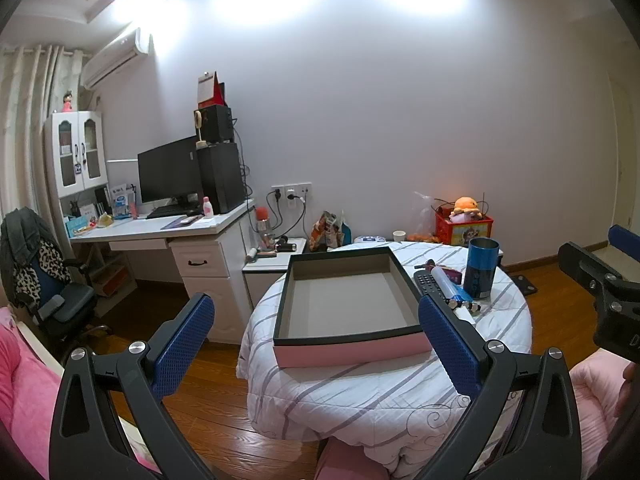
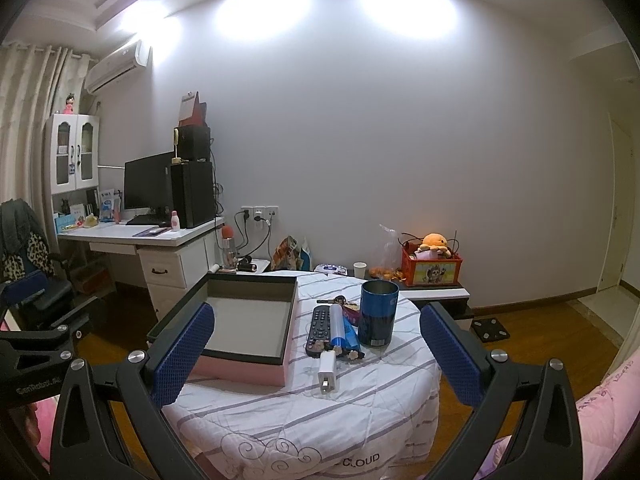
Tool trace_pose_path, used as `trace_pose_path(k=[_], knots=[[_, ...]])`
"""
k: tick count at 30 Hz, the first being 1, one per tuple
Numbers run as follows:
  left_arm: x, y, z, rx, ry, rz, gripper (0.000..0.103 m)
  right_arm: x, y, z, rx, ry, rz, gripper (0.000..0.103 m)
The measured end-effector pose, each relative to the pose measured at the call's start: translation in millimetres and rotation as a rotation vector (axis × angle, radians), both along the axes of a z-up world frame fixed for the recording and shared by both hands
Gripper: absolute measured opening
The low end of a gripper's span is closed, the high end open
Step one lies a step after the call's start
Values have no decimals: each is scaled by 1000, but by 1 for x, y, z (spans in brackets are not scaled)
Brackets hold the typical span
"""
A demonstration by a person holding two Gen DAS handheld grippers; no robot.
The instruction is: Organize rigid objects
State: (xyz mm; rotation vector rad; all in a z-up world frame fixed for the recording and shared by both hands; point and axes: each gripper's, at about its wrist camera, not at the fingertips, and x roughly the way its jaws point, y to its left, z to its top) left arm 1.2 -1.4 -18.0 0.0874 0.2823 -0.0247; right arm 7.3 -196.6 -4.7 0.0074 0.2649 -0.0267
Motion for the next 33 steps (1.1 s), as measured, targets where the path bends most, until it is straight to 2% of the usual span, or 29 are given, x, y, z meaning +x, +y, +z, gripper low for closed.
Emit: trace_pose_path(k=[24, 33], knots=[[-6, 4, -4, -17, -16, -13, 103, 3, 3, -4, -10, 20, 0, 103], [8, -3, -4, -6, 13, -8, 103, 9, -2, -11, -13, 48, -16, 103]])
